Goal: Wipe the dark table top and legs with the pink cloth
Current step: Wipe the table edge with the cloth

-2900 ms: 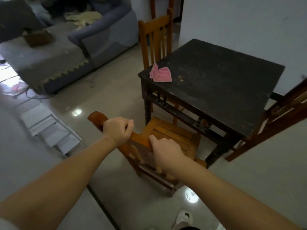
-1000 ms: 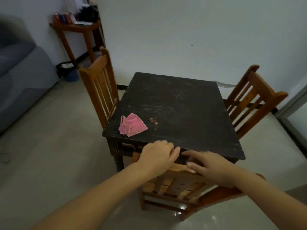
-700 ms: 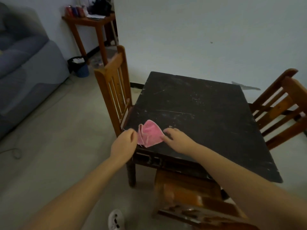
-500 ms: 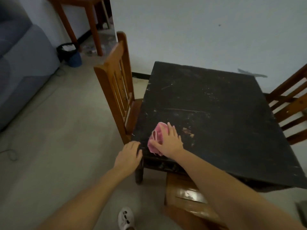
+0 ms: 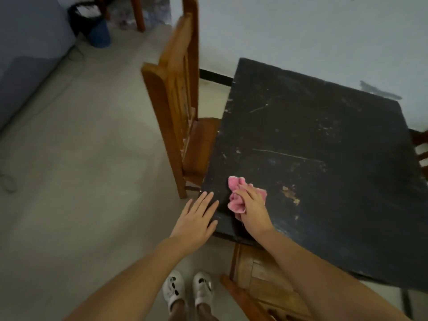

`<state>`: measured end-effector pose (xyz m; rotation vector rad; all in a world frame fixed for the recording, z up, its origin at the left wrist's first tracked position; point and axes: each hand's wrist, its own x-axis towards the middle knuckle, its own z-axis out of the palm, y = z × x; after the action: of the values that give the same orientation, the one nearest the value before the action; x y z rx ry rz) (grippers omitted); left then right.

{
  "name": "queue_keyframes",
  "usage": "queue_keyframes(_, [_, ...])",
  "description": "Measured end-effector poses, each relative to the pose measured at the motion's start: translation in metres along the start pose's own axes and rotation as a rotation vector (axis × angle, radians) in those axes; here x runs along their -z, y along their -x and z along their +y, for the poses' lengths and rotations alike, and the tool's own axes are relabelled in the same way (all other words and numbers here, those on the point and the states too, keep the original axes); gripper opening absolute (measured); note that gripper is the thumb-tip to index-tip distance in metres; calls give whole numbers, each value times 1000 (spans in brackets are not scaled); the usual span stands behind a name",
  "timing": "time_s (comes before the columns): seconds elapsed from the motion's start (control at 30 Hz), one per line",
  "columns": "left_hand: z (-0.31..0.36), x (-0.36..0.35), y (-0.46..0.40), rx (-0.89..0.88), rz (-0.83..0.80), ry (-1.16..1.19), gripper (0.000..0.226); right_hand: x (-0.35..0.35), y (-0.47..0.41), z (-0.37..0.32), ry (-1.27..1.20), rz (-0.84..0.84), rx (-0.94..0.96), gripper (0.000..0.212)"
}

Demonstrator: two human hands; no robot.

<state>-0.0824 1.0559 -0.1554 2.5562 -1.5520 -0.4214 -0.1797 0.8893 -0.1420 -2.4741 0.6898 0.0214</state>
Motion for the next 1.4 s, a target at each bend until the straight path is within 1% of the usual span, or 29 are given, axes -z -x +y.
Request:
queue_keyframes(0.07, [-14, 9, 11, 76, 3, 60, 55, 5, -15, -19, -28, -27, 46, 50])
queue_keyframes(0.17, [-54, 24, 41, 268, 75, 75, 53, -2, -44, -64, -94, -122, 157, 47])
queue_keyframes(0.3, [-118, 40, 99, 535, 114, 127, 51, -38, -75, -142, -160, -200, 468, 35])
queue_keyframes(0.33, [-133, 42, 114, 595, 126, 144, 51, -48, -82, -165, -163, -218, 528, 34])
queue_keyframes(0.4, [-161, 48, 149, 724, 166, 196, 54, -68, -91, -219, -149, -313, 634, 35])
queue_keyframes(0.5, [-203, 57, 200, 911, 283, 246, 75, -107, -101, -299, -139, -424, 764, 37])
queue_keyframes(0.6, [-244, 58, 263, 1100, 358, 269, 89, -153, -107, -377, -120, -553, 819, 42])
queue_keyframes(0.63, [-256, 57, 285, 1157, 376, 275, 91, -169, -105, -402, -115, -609, 832, 41])
queue_keyframes(0.67, [-268, 56, 308, 1210, 390, 288, 92, -185, -103, -425, -88, -620, 920, 36])
queue_keyframes(0.7, [-278, 54, 330, 1264, 400, 297, 91, -196, -101, -448, -89, -635, 928, 29])
queue_keyframes(0.73, [-288, 52, 352, 1317, 418, 298, 88, -209, -98, -473, -61, -626, 1035, 26])
queue_keyframes(0.77, [-294, 50, 373, 1367, 435, 309, 81, -223, -92, -499, -41, -689, 1082, 27])
queue_keyframes(0.8, [-297, 46, 393, 1419, 451, 333, 73, -237, -87, -521, -15, -757, 1166, 31])
queue_keyframes(0.83, [-298, 42, 413, 1487, 463, 367, 66, -250, -76, -545, 6, -791, 1194, 31])
queue_keyframes(0.87, [-297, 37, 431, 1551, 475, 406, 64, -267, -65, -565, -27, -852, 1222, 27])
queue_keyframes(0.9, [-293, 32, 446, 1611, 498, 436, 66, -282, -52, -583, -164, -968, 1168, 25])
queue_keyframes(0.93, [-289, 27, 459, 1676, 529, 455, 71, -294, -38, -604, -249, -1120, 1098, 24])
queue_keyframes(0.97, [-284, 21, 470, 1757, 558, 461, 78, -307, -24, -626, -252, -1227, 1066, 24])
queue_keyframes(1.0, [-279, 13, 479, 1846, 566, 484, 84, -325, -12, -643, -221, -1308, 1101, 23])
queue_keyframes(1.03, [-271, 5, 487, 1932, 581, 521, 89, -342, 0, -654, -187, -1317, 1211, 22])
queue_keyframes(1.1, [-254, -13, 494, 2099, 649, 618, 94, -371, 24, -675, 3, -1301, 1631, 25])
queue_keyframes(1.13, [-245, -22, 495, 2172, 667, 643, 95, -378, 42, -688, 115, -1362, 1725, 29])
queue_keyframes(1.17, [-238, -31, 494, 2235, 681, 652, 97, -393, 59, -697, 195, -1418, 1733, 28])
queue_keyframes(1.2, [-232, -37, 491, 2299, 704, 659, 99, -401, 73, -703, 194, -1490, 1763, 25])
queue_keyframes(1.23, [-227, -43, 487, 2369, 736, 666, 99, -408, 89, -709, 116, -1582, 1692, 22])
queue_keyframes(1.27, [-224, -48, 483, 2446, 772, 659, 95, -416, 105, -718, 128, -1674, 1579, 21])
queue_keyframes(1.3, [-222, -55, 477, 2537, 802, 660, 89, -433, 122, -718, 184, -1752, 1681, 20])
queue_keyframes(1.37, [-224, -64, 469, 2622, 837, 692, 83, -456, 134, -720, 270, -1571, 2138, 24])
queue_keyframes(1.4, [-228, -72, 464, 2674, 851, 702, 81, -470, 148, -718, 337, -1662, 2180, 32])
